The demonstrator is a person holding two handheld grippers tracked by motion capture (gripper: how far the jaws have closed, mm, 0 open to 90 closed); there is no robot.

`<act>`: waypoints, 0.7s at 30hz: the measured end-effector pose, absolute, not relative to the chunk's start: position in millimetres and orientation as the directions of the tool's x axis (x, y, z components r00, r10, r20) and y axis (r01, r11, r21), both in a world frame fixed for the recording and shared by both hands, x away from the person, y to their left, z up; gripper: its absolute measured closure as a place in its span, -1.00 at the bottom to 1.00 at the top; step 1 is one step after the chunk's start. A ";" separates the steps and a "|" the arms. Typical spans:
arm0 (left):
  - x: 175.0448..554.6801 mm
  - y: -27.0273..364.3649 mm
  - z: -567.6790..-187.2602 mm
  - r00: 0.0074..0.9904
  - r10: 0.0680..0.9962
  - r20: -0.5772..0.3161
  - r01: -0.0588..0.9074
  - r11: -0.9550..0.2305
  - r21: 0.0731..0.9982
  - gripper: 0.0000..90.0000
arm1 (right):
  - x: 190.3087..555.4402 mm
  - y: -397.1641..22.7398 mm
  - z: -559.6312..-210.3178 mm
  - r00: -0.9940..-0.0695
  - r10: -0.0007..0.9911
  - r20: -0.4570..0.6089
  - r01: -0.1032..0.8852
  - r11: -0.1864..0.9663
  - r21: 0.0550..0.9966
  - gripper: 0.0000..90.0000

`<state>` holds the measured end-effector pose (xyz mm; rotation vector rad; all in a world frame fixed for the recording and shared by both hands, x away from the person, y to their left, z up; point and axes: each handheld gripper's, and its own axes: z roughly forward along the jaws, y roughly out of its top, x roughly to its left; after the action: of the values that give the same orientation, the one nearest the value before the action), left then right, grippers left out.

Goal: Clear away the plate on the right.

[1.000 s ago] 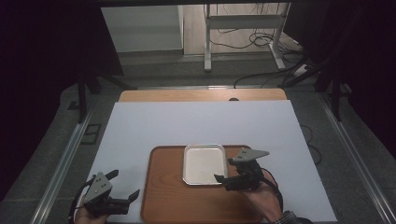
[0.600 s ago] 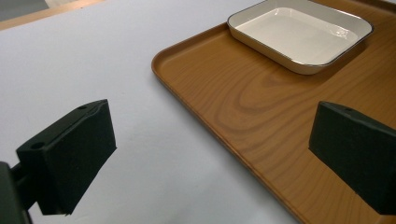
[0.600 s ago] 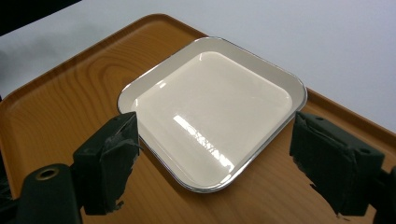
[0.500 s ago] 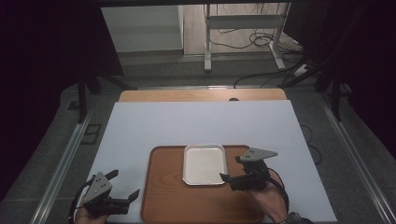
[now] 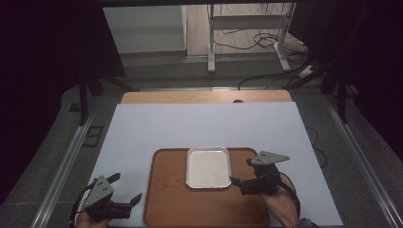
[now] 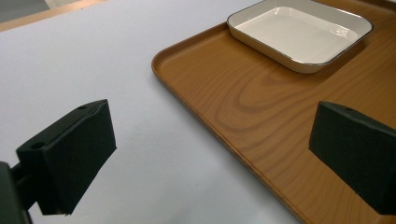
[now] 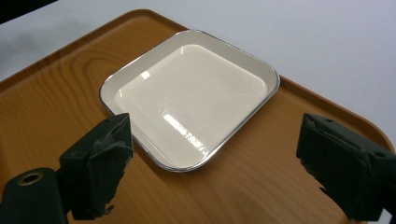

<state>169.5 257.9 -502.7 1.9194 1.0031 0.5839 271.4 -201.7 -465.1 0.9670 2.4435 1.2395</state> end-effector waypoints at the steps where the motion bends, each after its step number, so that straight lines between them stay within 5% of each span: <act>1: 169.6 257.9 -502.6 0.566 0.824 0.012 0.417 -0.299 0.858 -1.00 | 271.1 -202.7 -464.8 -0.753 0.653 0.081 0.451 0.422 0.786 -0.79; 21: 169.0 258.1 -502.7 0.563 0.827 0.012 0.417 -0.296 0.859 -1.00 | 264.1 -221.5 -460.5 -0.730 0.681 0.055 0.436 0.403 0.804 -0.99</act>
<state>169.0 258.1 -502.7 1.9168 1.0052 0.5873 264.1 -221.5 -460.5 0.9763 2.3810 1.2369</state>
